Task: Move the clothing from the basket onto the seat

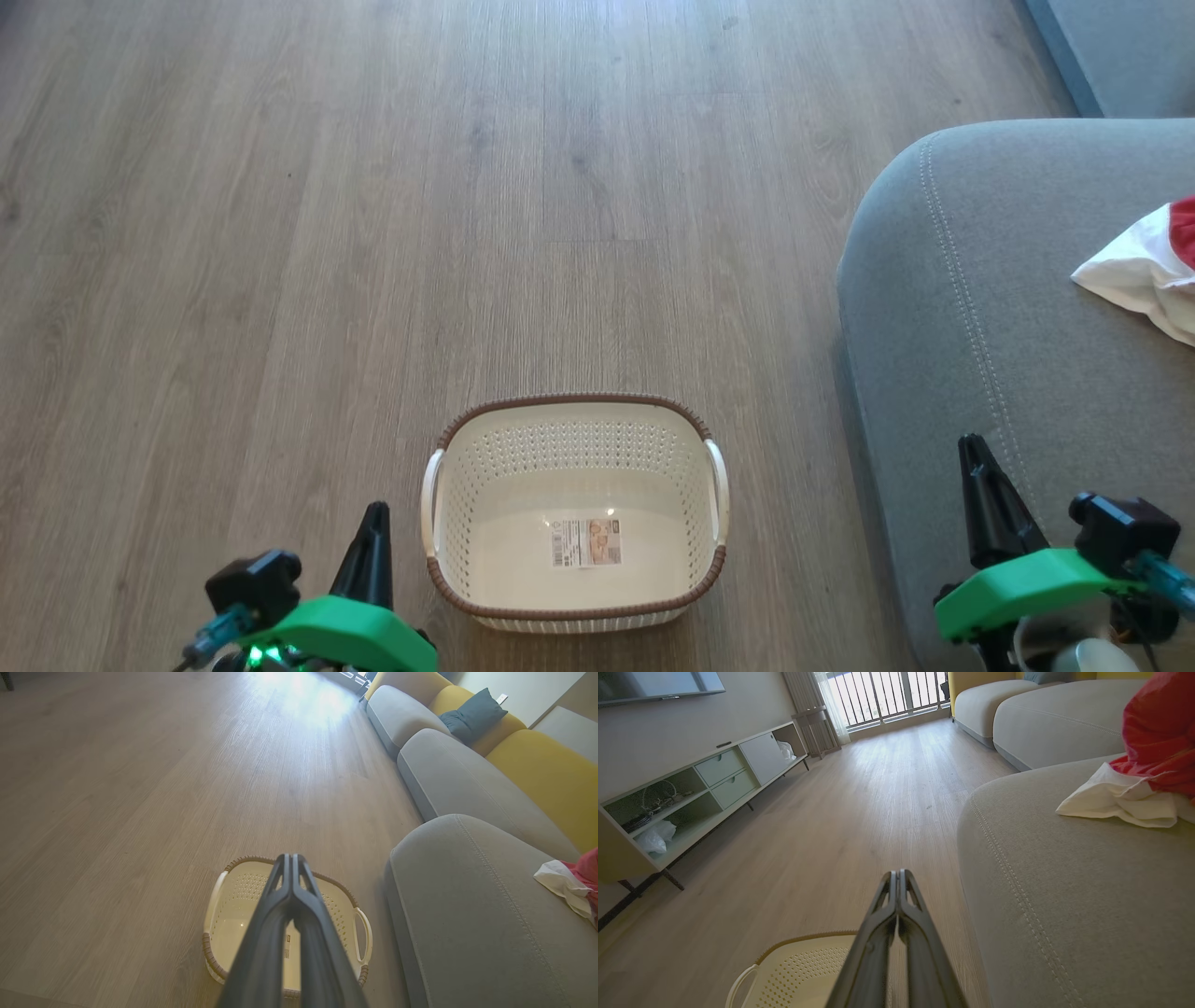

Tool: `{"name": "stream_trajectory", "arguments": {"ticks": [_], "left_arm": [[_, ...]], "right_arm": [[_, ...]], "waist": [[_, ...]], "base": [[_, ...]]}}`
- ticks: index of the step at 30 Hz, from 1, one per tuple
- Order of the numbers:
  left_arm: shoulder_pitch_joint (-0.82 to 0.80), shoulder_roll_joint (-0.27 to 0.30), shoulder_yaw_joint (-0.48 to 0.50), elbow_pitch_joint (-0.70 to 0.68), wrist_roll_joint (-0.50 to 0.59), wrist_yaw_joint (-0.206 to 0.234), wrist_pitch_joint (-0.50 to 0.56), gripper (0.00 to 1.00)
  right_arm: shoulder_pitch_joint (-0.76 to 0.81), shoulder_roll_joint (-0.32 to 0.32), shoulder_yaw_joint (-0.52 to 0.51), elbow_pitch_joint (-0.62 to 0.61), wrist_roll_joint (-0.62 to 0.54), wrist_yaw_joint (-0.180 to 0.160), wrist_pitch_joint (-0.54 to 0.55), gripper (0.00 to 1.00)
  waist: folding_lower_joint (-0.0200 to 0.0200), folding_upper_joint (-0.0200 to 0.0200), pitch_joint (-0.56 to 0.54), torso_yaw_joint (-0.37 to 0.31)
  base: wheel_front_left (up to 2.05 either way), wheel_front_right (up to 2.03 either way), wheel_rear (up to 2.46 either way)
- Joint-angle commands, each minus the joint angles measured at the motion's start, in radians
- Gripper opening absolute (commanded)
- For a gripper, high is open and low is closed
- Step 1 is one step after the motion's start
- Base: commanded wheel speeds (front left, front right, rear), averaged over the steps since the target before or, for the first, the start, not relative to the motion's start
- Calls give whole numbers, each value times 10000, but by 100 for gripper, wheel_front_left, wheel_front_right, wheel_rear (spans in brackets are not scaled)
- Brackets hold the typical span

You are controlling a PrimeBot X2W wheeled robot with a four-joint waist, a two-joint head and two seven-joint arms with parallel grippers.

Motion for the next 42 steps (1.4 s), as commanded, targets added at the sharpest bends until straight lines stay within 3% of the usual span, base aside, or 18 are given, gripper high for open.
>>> {"name": "stream_trajectory", "arguments": {"ticks": [1, 42], "left_arm": [[-442, 67, 169, -264, -183, -87, 34, 0], [-915, 168, 1146, -172, -4427, -990, 1120, 0]], "right_arm": [[-482, 14, -32, -281, 231, -1, 41, 0], [-876, 75, -254, -150, 5235, -2, 1263, 0]], "waist": [[0, -1, 0, -1], [0, -1, 3, -97]], "base": [[0, 0, 0], [0, 0, 0]]}}
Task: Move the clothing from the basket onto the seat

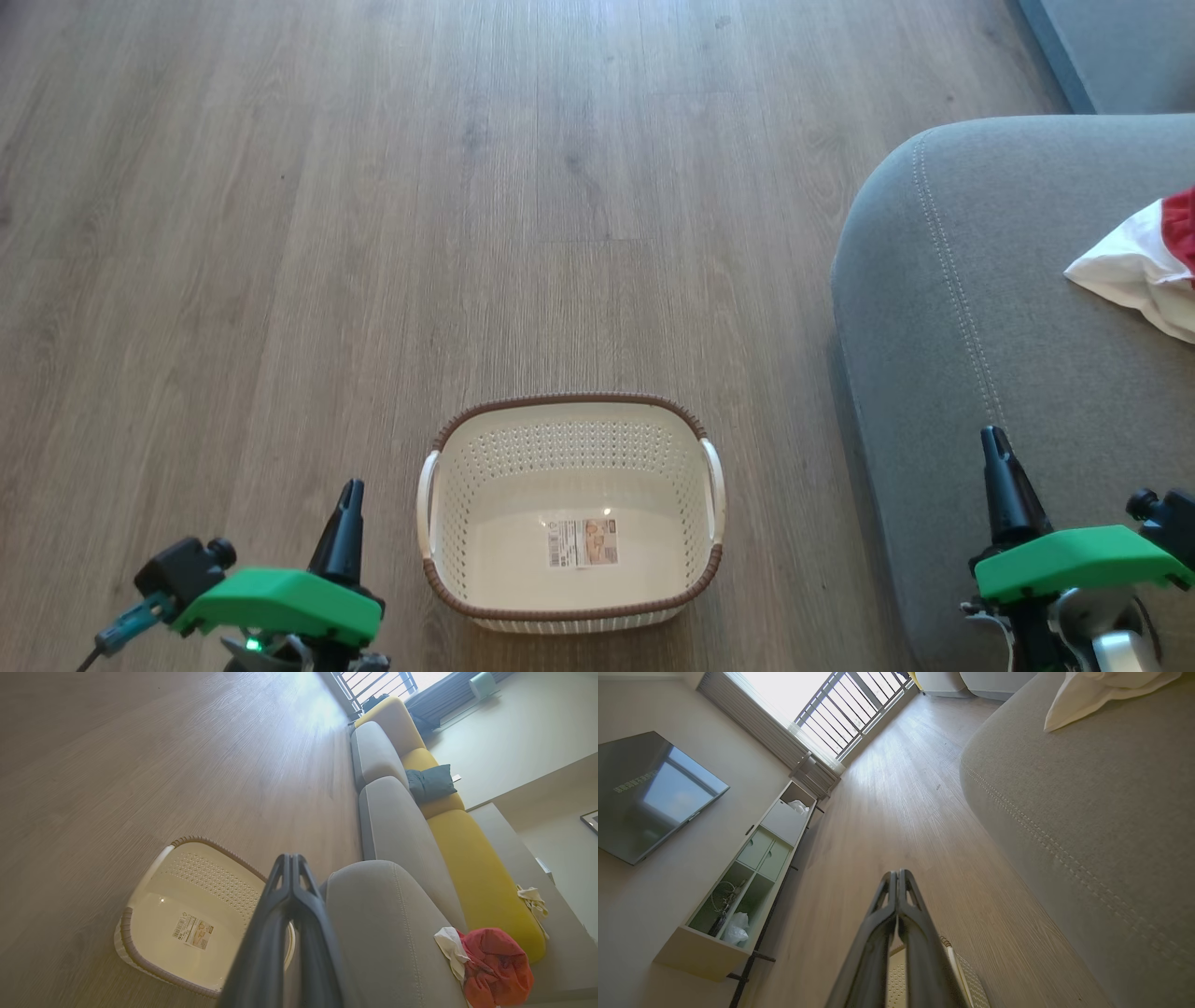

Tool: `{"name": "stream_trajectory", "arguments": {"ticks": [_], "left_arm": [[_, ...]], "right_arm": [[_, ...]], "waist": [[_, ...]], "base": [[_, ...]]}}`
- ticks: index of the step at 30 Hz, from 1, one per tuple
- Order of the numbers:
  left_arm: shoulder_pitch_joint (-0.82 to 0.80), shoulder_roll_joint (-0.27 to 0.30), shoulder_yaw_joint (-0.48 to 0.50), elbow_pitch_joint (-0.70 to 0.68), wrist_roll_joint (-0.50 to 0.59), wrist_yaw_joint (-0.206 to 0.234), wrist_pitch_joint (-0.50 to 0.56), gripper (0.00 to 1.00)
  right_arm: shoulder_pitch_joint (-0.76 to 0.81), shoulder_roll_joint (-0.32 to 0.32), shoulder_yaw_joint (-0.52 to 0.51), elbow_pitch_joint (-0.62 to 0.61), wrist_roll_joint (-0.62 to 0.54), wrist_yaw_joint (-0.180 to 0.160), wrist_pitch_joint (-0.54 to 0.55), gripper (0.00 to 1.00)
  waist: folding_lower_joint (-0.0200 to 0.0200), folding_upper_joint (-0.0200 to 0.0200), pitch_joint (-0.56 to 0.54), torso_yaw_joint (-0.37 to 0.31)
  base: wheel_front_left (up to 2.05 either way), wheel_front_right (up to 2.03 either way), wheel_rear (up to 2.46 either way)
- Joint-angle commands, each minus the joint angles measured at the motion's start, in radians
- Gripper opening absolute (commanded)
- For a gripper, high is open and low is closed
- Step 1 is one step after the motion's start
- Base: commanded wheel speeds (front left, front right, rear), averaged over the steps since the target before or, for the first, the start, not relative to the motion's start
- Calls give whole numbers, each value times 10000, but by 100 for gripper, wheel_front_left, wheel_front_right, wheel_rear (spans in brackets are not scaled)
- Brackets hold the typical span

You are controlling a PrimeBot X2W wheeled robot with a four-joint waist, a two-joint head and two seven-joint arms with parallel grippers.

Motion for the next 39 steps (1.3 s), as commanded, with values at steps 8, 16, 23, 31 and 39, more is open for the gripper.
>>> {"name": "stream_trajectory", "arguments": {"ticks": [8, 16, 23, 31, 39], "left_arm": [[-599, 109, 510, -240, -935, -241, 247, 0], [-693, 112, 724, -219, -1745, -417, 479, 0], [-776, 112, 915, -200, -2451, -571, 684, 0], [-870, 110, 1135, -178, -3252, -746, 920, 0], [-965, 106, 1360, -156, -4054, -922, 1160, 0]], "right_arm": [[-603, 39, 17, -266, 1121, -2, 272, 0], [-681, 51, -26, -239, 2100, -2, 511, 0], [-748, 61, -64, -217, 2957, -2, 721, 0], [-825, 73, -107, -191, 3932, -3, 959, 0], [-903, 85, -151, -164, 4911, -3, 1197, 0]], "waist": [[-1, 0, 0, -18], [-1, 0, 1, -37], [-1, 0, 1, -53], [-1, 0, 1, -72], [-1, 0, 2, -90]], "base": [[0, 0, 0], [0, 0, 0], [0, 0, 0], [0, 0, 0], [0, 0, 0]]}}
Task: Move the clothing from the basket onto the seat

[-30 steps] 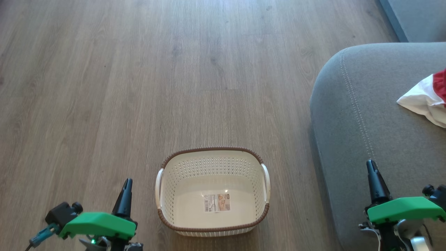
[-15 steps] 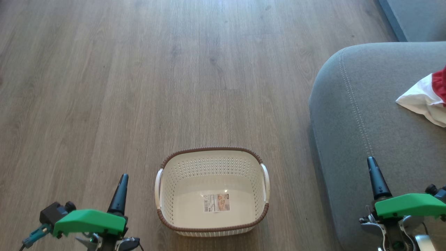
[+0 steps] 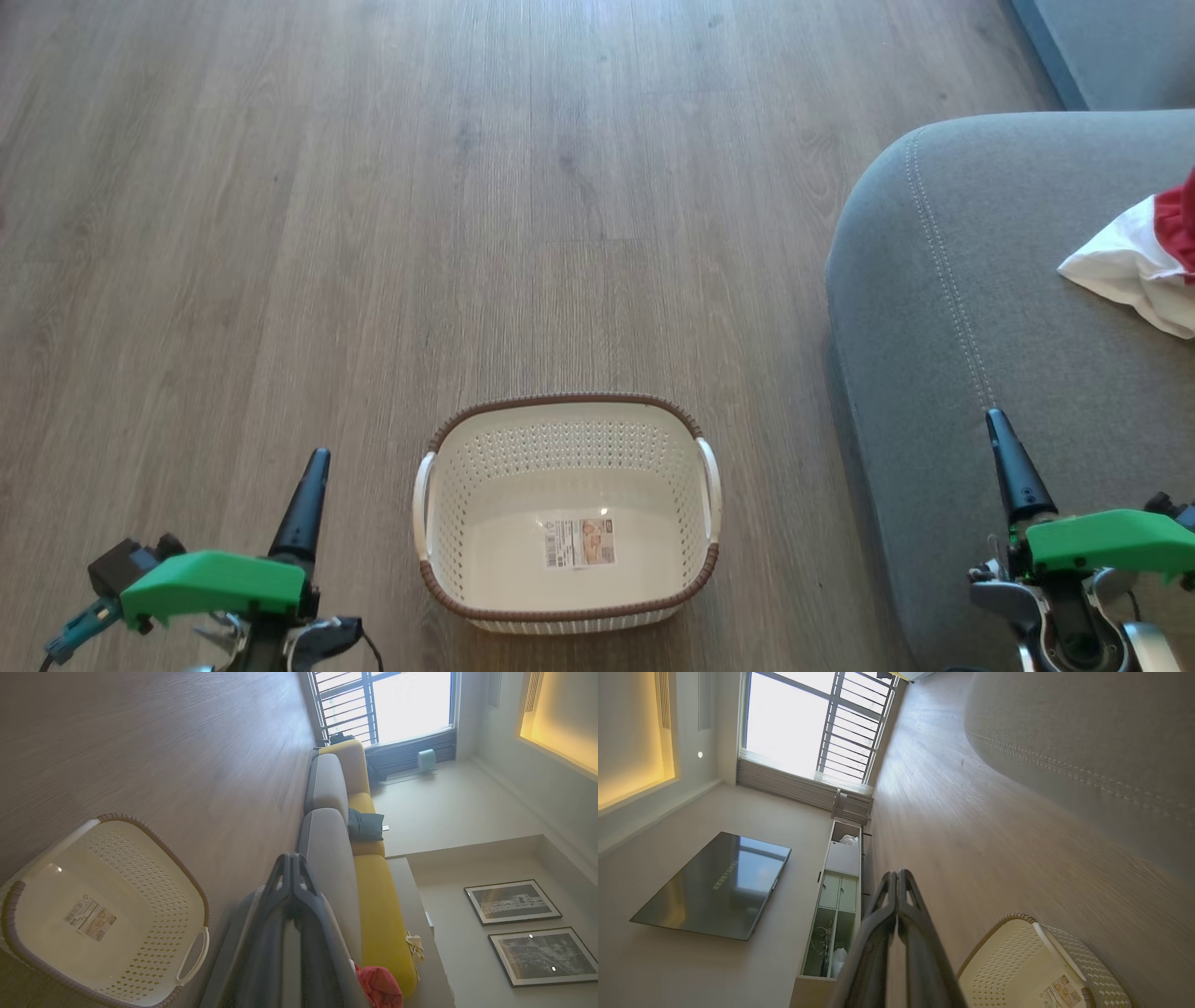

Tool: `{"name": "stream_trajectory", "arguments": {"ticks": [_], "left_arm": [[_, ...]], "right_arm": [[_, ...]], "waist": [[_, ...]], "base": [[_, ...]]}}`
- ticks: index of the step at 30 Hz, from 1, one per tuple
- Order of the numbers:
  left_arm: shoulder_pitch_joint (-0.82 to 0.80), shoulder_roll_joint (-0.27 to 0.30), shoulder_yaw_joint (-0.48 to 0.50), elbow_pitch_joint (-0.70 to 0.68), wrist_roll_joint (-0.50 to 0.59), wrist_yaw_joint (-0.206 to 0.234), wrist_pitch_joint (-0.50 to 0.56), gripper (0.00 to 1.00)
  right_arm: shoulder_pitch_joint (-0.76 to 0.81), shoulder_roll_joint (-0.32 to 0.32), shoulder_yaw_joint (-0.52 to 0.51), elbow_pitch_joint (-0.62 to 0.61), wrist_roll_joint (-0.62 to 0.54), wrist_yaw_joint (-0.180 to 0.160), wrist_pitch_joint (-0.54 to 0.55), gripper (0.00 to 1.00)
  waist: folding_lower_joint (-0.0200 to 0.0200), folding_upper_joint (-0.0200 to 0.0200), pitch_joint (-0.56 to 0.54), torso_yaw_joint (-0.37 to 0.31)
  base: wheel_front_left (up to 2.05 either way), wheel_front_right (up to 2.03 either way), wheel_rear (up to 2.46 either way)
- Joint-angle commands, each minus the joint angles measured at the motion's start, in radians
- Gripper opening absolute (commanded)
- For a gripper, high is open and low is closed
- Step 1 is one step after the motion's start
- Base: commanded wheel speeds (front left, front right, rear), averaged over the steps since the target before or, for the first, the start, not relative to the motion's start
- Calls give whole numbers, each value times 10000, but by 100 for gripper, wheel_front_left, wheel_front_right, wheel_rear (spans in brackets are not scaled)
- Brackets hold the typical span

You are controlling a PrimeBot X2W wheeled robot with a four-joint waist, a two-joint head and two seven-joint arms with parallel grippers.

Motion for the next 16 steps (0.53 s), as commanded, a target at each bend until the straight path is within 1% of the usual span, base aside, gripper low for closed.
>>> {"name": "stream_trajectory", "arguments": {"ticks": [1, 16], "left_arm": [[-532, 101, 435, -299, -361, -120, 102, 0], [-699, 89, 834, -261, -1759, -427, 527, 0]], "right_arm": [[-509, 32, 132, -276, 439, -1, 148, 0], [-644, 53, 56, -231, 2153, -1, 566, 0]], "waist": [[0, 0, 0, -5], [0, 0, 1, -37]], "base": [[0, 0, 0], [0, 0, 0]]}}
